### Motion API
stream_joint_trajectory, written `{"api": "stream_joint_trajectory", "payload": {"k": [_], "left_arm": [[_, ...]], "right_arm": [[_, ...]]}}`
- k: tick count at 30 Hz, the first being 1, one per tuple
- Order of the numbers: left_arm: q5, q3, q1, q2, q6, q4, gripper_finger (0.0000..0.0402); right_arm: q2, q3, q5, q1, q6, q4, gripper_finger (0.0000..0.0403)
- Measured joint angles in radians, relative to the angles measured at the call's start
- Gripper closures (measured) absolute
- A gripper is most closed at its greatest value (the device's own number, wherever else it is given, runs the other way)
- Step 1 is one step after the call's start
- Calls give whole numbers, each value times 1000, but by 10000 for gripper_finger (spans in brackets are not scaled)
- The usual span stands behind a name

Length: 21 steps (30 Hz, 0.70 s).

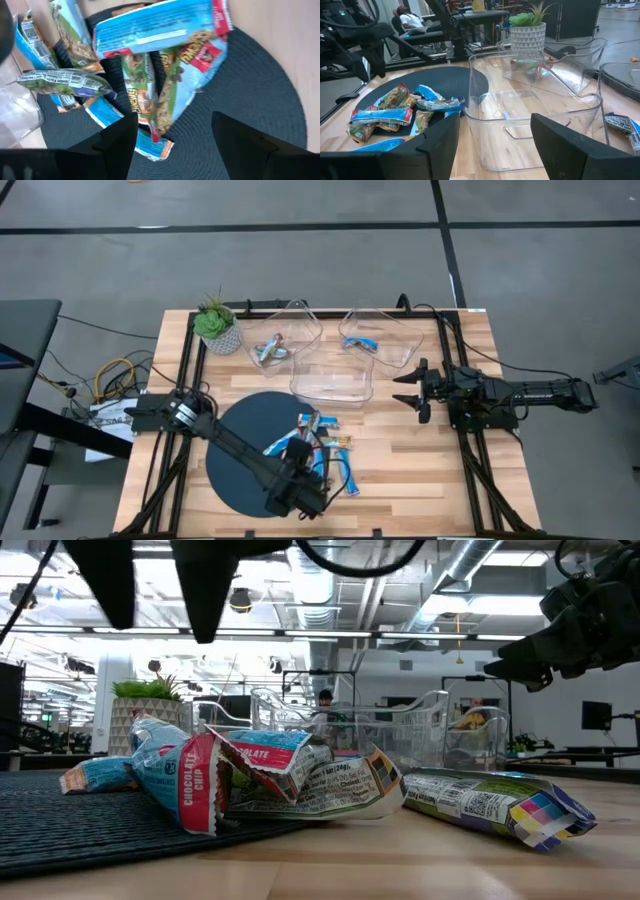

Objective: Pick and place Granola Bars by type
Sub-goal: Put the red granola bar into the left transparent bin

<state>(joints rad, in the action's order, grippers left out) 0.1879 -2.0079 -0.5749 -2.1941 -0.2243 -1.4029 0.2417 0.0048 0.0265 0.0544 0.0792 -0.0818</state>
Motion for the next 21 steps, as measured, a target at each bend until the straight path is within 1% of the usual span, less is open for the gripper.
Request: {"api": "stream_joint_trajectory", "payload": {"k": [2, 5, 7, 10, 14, 21], "left_arm": [[-2, 15, -8, 0, -1, 14, 155], [-46, 84, -15, -1, -7, 59, 155], [-49, 132, -20, -2, -4, 102, 155], [1, 197, -23, -2, 14, 168, 155], [87, 248, -23, -1, 20, 196, 155], [90, 307, -23, -1, 61, 284, 155]], "right_arm": [[0, 0, 0, 0, 0, 0, 163], [0, 0, 0, 0, 0, 0, 163], [0, 0, 0, 0, 0, 0, 163], [0, 0, 0, 0, 0, 0, 163], [0, 0, 0, 0, 0, 0, 163], [0, 0, 0, 0, 0, 0, 163]]}}
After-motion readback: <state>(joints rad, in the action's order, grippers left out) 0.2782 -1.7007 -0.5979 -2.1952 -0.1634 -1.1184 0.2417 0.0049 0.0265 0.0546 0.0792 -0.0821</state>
